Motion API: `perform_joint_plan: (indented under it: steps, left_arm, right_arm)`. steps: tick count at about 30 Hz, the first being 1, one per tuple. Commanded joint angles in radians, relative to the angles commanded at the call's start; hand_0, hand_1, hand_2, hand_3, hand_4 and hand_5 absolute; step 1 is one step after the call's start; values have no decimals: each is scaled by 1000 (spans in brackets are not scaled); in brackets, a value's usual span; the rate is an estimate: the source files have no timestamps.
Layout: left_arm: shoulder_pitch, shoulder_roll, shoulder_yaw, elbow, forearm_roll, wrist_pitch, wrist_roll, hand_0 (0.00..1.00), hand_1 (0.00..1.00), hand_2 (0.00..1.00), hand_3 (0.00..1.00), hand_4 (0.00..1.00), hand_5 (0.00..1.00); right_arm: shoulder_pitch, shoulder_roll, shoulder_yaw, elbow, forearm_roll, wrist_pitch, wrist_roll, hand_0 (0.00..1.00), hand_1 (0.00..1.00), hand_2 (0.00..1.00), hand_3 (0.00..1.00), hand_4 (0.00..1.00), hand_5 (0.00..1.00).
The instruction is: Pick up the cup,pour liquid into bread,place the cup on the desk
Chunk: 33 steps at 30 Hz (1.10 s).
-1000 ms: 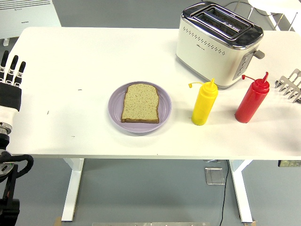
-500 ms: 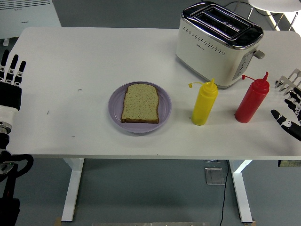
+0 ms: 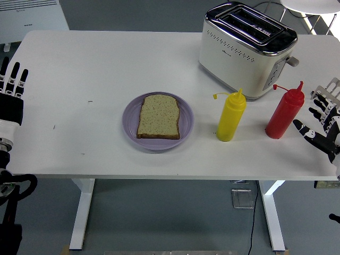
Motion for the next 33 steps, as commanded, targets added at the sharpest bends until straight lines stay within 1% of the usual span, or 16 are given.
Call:
perform_joint_plan:
  steps: [16, 33]
  left_arm:
    - [1, -3, 1, 2, 1, 0, 1, 809, 794, 822, 752, 489, 998]
    - [1, -4, -2, 3, 1, 0, 1, 809, 794, 822, 752, 489, 998]
  right_arm:
    - [74, 13, -53, -56, 17, -11, -3, 956, 864, 939, 955, 864, 262]
    - [144, 12, -109, -110, 34, -19, -2, 954, 859, 932, 948, 860, 260]
